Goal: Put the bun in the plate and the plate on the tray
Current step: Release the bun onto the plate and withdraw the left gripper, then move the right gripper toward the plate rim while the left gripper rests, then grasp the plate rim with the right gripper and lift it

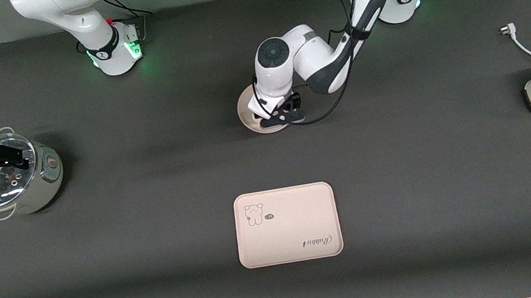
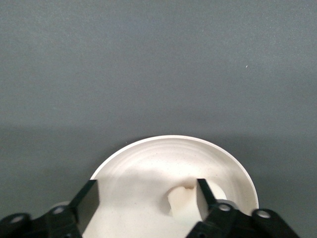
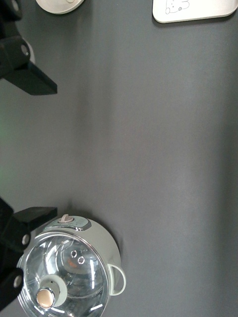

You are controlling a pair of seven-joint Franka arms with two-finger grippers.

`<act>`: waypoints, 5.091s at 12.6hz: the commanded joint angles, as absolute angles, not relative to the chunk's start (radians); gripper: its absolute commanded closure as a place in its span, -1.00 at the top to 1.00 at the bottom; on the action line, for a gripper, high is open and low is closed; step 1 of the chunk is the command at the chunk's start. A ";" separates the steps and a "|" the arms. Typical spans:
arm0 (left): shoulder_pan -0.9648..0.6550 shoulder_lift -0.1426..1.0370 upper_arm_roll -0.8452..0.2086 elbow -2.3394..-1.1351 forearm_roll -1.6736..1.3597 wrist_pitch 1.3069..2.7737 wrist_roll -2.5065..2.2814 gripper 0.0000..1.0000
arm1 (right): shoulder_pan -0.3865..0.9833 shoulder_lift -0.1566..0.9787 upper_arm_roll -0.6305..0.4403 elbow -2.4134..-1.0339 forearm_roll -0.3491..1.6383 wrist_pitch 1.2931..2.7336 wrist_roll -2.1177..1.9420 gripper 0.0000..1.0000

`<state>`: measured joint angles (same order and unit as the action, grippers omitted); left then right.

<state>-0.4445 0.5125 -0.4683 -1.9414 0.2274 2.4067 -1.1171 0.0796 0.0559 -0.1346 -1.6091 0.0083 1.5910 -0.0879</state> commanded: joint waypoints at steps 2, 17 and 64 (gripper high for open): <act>-0.405 0.464 -0.443 -1.876 0.250 2.260 -1.020 1.00 | 0.078 0.052 -0.132 -1.609 -0.012 1.582 -0.078 1.00; 0.365 0.160 -0.439 -1.534 0.087 1.602 -0.092 1.00 | 0.743 -0.020 -0.123 -1.747 0.086 1.710 0.850 1.00; 0.003 0.152 -0.026 -1.497 0.049 1.588 0.028 1.00 | 0.983 0.334 -0.044 -2.425 0.655 2.925 0.365 -0.53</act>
